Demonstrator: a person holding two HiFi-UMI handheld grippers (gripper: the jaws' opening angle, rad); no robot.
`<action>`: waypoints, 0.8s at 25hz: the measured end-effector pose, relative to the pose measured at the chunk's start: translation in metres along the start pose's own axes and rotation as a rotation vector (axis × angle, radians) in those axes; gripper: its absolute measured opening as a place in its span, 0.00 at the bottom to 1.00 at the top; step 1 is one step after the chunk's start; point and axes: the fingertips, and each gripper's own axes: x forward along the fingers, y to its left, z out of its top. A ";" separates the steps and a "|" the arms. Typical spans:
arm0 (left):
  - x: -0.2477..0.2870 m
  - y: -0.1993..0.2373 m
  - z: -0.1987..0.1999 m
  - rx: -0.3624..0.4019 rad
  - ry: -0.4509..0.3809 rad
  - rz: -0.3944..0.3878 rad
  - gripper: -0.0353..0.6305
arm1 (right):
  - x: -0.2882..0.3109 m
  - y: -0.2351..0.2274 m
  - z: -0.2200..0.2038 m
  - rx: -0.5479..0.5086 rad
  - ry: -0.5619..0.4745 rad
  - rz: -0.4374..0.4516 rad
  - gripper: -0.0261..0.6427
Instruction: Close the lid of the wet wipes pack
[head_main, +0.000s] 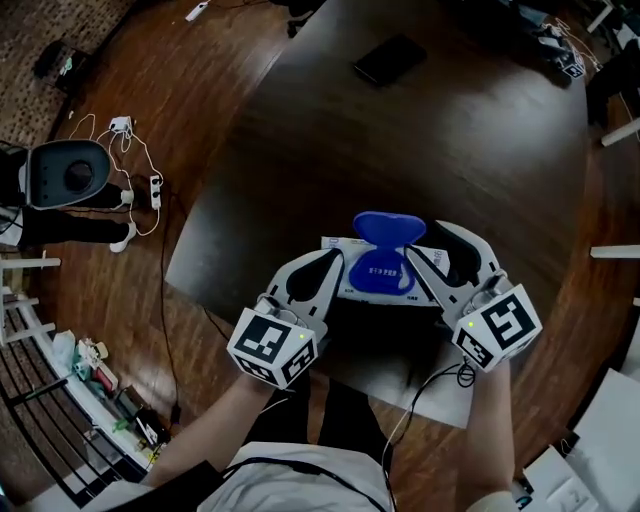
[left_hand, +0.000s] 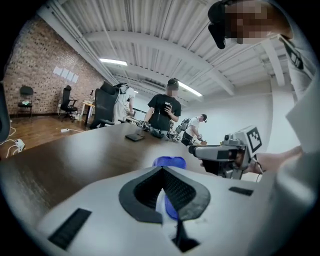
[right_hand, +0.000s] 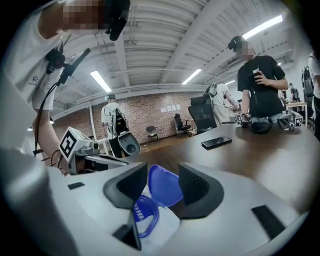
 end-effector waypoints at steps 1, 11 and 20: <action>0.002 0.003 -0.005 -0.004 0.001 0.008 0.05 | 0.004 -0.005 -0.005 0.001 0.013 0.003 0.32; 0.010 0.019 -0.028 -0.054 0.016 0.037 0.05 | 0.043 -0.013 -0.042 0.021 0.117 0.089 0.44; 0.010 0.020 -0.025 -0.066 0.007 0.045 0.05 | 0.027 0.010 -0.030 0.012 0.108 0.130 0.44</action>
